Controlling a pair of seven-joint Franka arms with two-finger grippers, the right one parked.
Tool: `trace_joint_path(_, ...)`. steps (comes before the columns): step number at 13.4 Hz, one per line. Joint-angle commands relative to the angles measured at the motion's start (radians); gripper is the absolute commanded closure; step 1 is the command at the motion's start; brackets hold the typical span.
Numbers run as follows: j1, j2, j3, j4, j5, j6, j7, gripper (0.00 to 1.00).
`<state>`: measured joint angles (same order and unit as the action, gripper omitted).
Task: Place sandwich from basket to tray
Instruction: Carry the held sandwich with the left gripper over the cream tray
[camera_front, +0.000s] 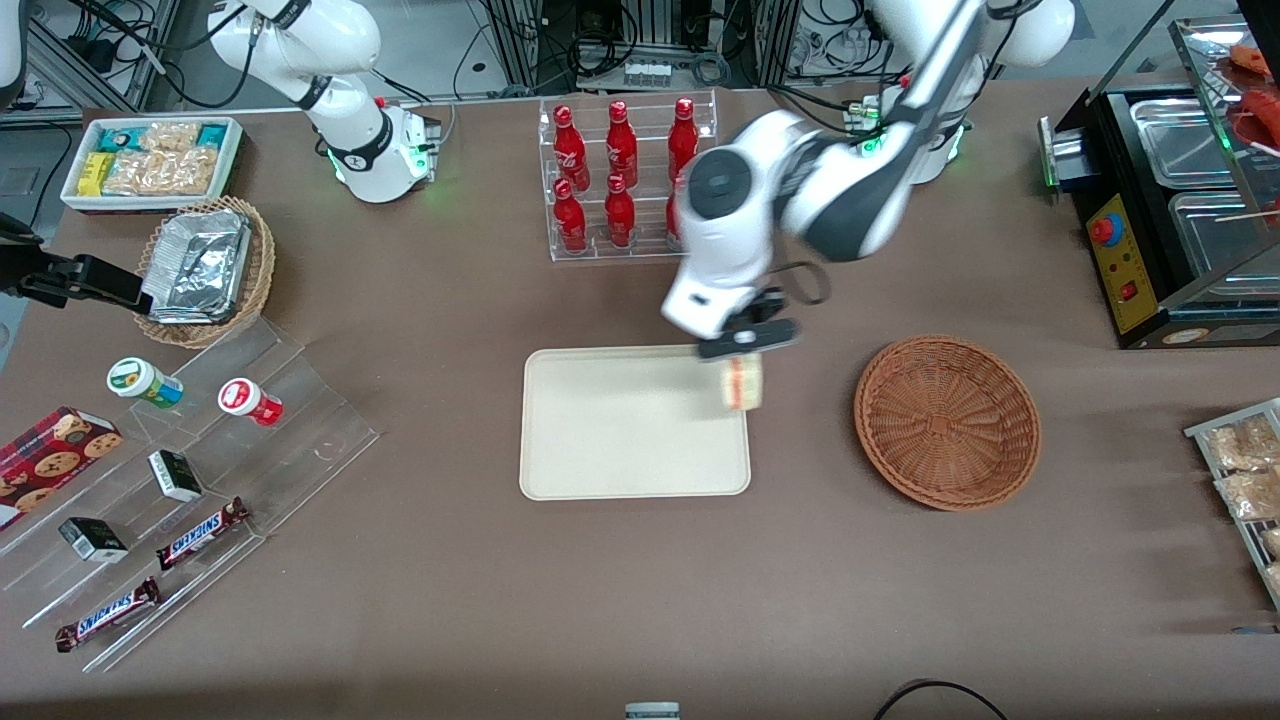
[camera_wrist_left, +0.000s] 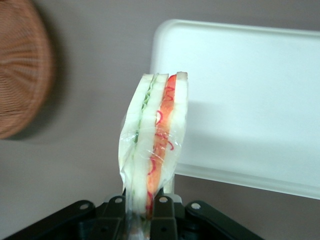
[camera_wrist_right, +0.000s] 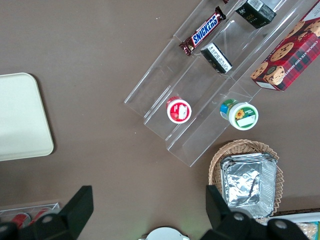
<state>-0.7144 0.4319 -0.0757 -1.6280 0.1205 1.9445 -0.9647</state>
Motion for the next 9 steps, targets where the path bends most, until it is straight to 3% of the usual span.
trace_joint_path(1,-0.051,0.204,0.016,0.224,0.002,0.006,-0.031,1.0)
trace_joint_path(9,-0.083,0.396,0.019,0.33,0.016,0.209,-0.085,1.0)
